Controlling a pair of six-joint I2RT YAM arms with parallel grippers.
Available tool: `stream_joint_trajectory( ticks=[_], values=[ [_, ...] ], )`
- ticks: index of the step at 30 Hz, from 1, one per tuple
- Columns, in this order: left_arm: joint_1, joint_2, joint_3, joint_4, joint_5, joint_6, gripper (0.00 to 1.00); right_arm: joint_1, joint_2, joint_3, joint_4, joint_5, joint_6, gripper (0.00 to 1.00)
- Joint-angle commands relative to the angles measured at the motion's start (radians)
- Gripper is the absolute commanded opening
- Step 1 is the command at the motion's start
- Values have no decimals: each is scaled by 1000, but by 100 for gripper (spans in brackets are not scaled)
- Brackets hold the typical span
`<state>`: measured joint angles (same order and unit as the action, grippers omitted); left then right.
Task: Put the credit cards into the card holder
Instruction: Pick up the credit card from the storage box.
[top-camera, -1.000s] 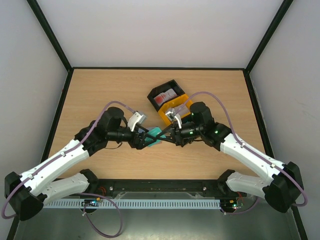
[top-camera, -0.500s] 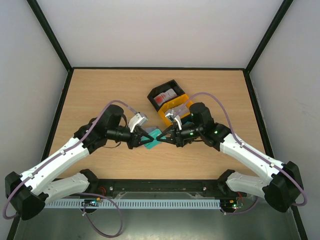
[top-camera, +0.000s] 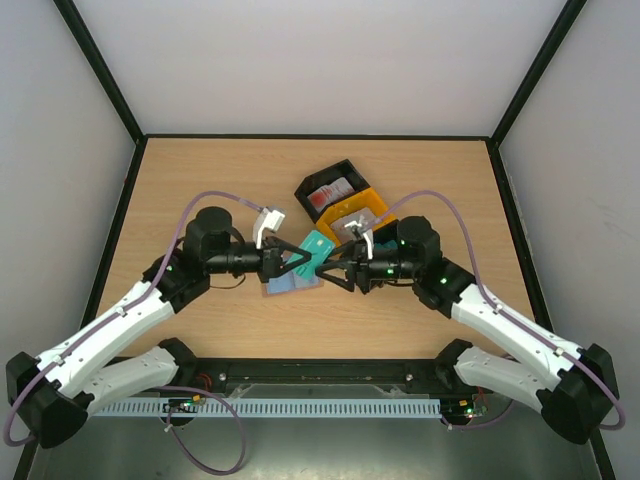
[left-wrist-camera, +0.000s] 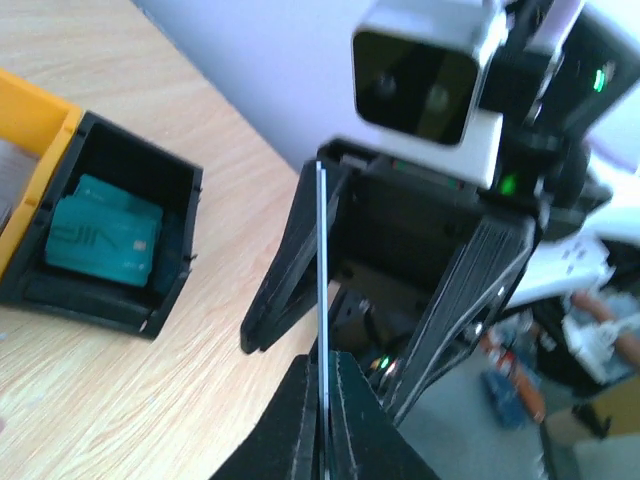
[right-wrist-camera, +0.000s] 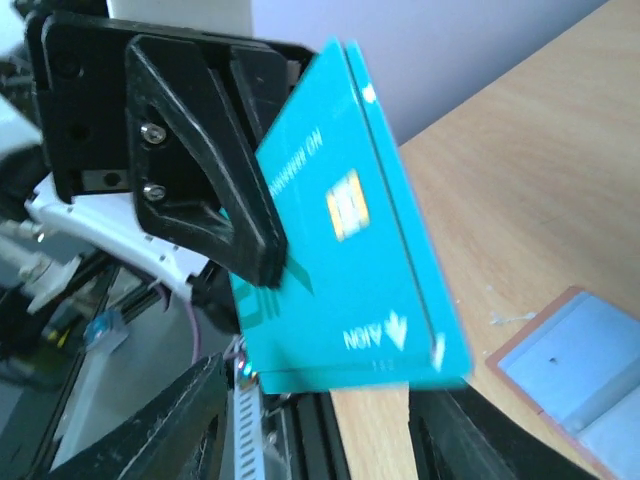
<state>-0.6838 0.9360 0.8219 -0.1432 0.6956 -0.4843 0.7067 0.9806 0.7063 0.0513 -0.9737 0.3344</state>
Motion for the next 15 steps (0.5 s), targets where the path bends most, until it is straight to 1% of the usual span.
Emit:
stream_joint_trajectory(
  ticks=[1, 5, 7, 9, 11, 12, 15],
  values=[
    [7, 24, -24, 297, -58, -282, 3, 4, -59, -81, 278, 183, 211, 49],
    [7, 41, -36, 411, -71, -382, 3, 3, -59, -131, 454, 272, 402, 48],
    [7, 43, -38, 436, -72, -404, 3, 3, -46, -144, 534, 280, 460, 43],
    [7, 42, -38, 452, -69, -420, 3, 4, -45, -147, 561, 288, 478, 35],
    [7, 32, -38, 466, -58, -428, 3, 4, -51, -150, 563, 301, 477, 28],
    [7, 18, -40, 471, -56, -428, 3, 2, -55, -152, 559, 304, 471, 26],
    [9, -6, -40, 472, -61, -421, 3, 3, -66, -161, 555, 310, 473, 24]
  ],
)
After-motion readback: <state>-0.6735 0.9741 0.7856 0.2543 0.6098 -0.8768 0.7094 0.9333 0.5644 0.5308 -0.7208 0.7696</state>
